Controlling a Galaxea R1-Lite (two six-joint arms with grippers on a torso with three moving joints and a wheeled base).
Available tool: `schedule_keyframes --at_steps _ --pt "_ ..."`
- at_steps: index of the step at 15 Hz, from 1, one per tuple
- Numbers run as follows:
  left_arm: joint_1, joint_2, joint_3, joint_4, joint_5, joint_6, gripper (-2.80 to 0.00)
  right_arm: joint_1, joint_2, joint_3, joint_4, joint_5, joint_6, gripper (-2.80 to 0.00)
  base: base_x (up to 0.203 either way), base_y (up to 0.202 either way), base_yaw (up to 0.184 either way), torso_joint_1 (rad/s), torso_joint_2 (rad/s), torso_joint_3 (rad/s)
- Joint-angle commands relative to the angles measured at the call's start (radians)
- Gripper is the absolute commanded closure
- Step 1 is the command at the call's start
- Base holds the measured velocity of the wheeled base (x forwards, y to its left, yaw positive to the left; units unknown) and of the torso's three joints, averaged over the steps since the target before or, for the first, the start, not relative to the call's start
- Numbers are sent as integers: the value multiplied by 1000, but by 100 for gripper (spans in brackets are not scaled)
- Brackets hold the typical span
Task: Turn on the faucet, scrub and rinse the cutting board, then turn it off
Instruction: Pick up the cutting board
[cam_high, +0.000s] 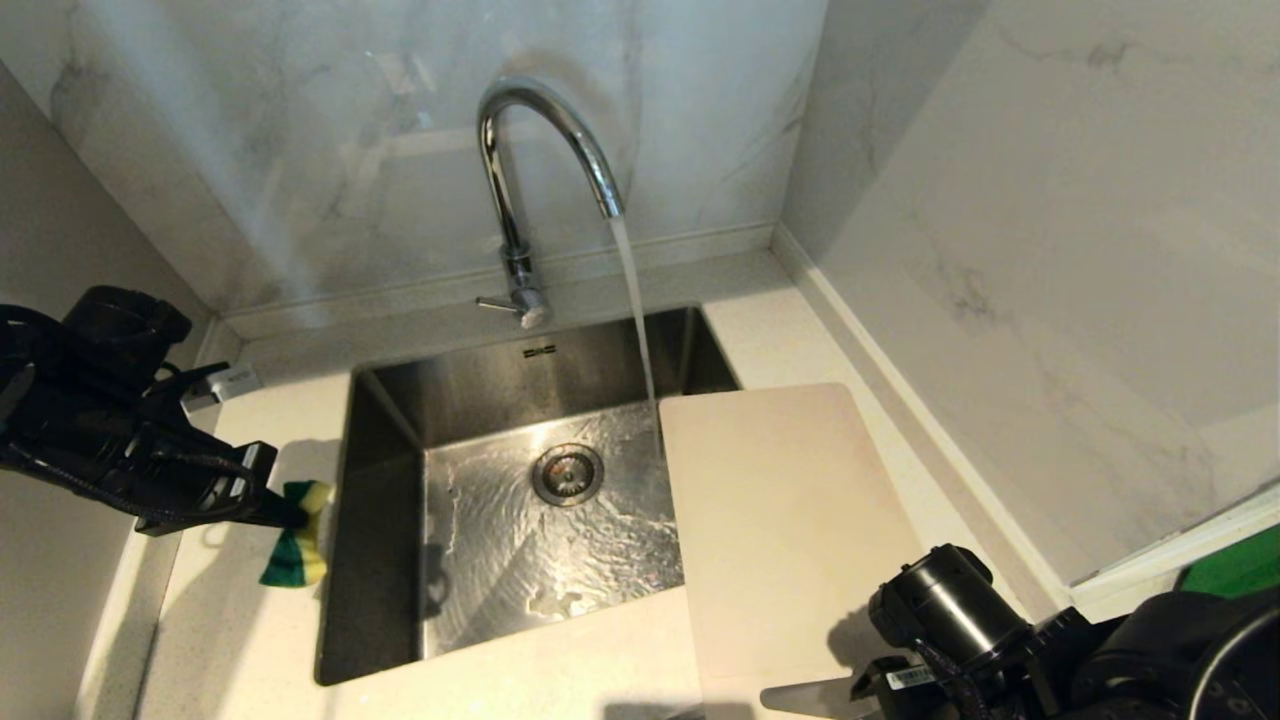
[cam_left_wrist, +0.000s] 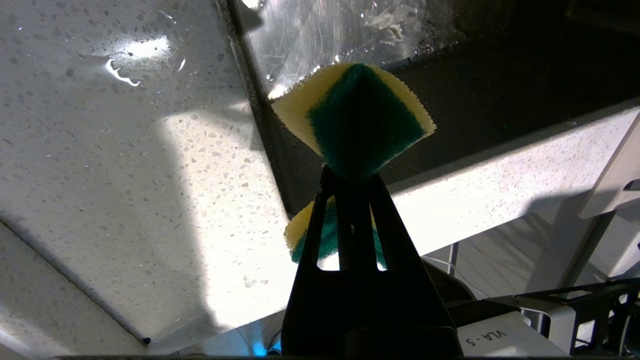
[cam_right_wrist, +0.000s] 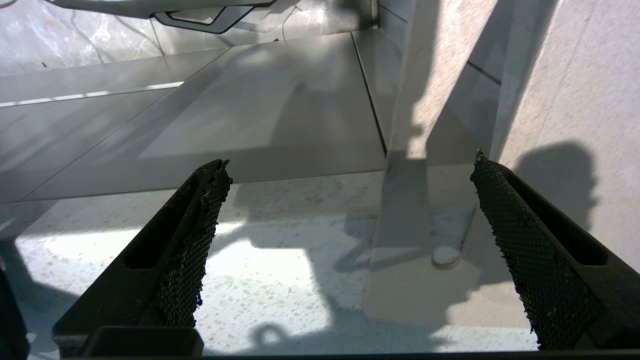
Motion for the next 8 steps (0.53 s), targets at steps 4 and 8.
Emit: schedule_keyframes --at_steps 4,8 --pt "3 -1 -2 3 -2 0 0 0 47 -18 1 0 -7 -280 0 0 0 0 0 0" --pt "3 1 -2 3 -2 -1 0 1 55 -12 1 0 -7 -280 0 0 0 0 0 0"
